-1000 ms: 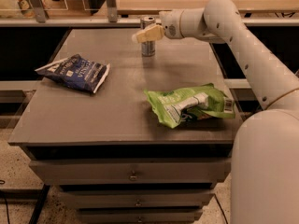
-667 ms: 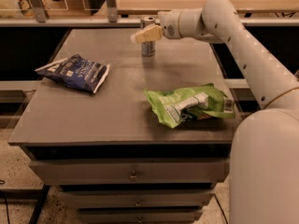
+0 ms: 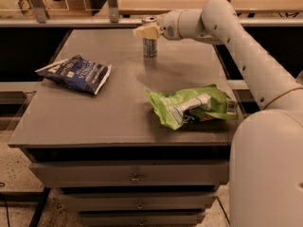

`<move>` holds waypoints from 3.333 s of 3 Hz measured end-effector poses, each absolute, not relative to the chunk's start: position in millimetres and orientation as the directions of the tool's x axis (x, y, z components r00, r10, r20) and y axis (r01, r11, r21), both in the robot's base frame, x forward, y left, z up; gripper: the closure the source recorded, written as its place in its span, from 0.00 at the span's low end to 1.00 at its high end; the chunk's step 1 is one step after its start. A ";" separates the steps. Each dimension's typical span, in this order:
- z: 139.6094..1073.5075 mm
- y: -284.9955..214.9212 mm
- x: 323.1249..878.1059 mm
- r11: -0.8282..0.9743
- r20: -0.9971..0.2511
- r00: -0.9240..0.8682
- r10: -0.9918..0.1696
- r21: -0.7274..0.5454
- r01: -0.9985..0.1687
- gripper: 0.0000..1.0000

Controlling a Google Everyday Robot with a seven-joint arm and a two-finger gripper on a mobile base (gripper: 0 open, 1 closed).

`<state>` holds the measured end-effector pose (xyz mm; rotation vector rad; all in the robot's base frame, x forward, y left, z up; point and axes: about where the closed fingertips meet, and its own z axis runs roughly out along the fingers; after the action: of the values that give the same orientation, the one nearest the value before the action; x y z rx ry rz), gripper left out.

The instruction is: Move redbull can near green rice chip bag

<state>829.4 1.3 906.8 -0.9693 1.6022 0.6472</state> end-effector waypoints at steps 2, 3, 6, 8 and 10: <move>911.7 -6.4 829.8 0.509 -0.973 -0.059 -0.223 -0.065 -0.858 0.88; 928.8 -29.0 822.3 0.506 -0.977 -0.038 -0.209 -0.075 -0.859 1.00; 959.5 -88.3 741.8 0.478 -0.959 -0.002 -0.282 -0.139 -0.867 1.00; 937.3 -91.8 679.1 0.428 -0.959 -0.012 -0.282 -0.115 -0.896 1.00; 921.4 -82.6 638.8 0.351 -0.971 0.022 -0.236 -0.107 -0.930 0.60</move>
Offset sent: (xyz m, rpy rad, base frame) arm 0.0007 -0.0299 0.0162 0.0703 -0.0141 0.0060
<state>638.8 -82.6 921.4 -1.1174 1.4760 0.7654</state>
